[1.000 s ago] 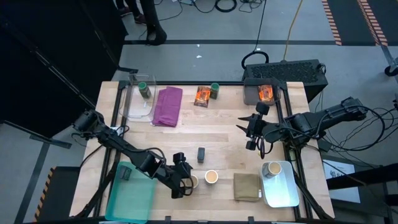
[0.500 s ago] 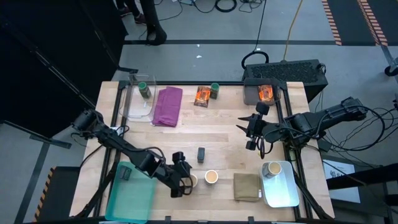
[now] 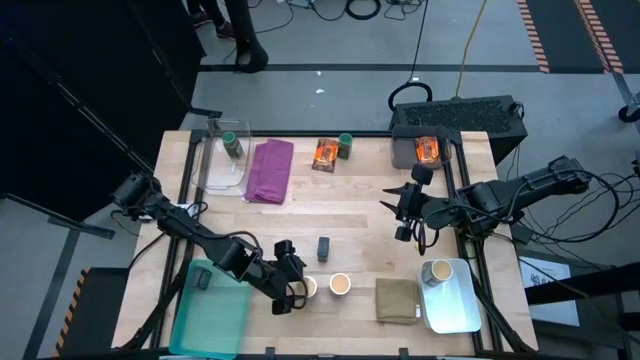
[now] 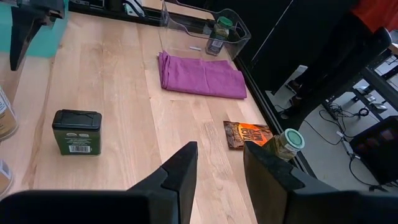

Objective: Sort spices by type
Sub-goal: Put the left golden seasoning bottle into the white bin

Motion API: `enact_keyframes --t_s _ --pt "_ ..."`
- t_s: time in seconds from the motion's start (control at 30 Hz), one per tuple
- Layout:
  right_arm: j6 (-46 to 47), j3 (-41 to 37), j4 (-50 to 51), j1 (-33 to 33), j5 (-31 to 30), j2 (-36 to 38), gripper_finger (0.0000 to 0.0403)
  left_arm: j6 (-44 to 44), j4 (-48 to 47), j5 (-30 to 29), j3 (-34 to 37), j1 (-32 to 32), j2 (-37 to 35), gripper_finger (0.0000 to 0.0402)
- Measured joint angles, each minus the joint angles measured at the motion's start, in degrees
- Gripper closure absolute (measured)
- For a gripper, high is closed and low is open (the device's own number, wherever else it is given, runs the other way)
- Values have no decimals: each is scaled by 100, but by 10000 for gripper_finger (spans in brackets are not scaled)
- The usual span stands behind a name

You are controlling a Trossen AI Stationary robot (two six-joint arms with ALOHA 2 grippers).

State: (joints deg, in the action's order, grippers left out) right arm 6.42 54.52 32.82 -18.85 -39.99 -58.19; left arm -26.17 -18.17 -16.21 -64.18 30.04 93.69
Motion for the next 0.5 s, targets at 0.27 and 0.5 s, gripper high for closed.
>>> enact_keyframes --t_s 0.27,0.5 --pt "0 0 0 0 -2 0 289 342 219 -73 -9 132 115 2" --pt "0 0 2 1 -2 0 289 701 307 -323 -11 203 413 2"
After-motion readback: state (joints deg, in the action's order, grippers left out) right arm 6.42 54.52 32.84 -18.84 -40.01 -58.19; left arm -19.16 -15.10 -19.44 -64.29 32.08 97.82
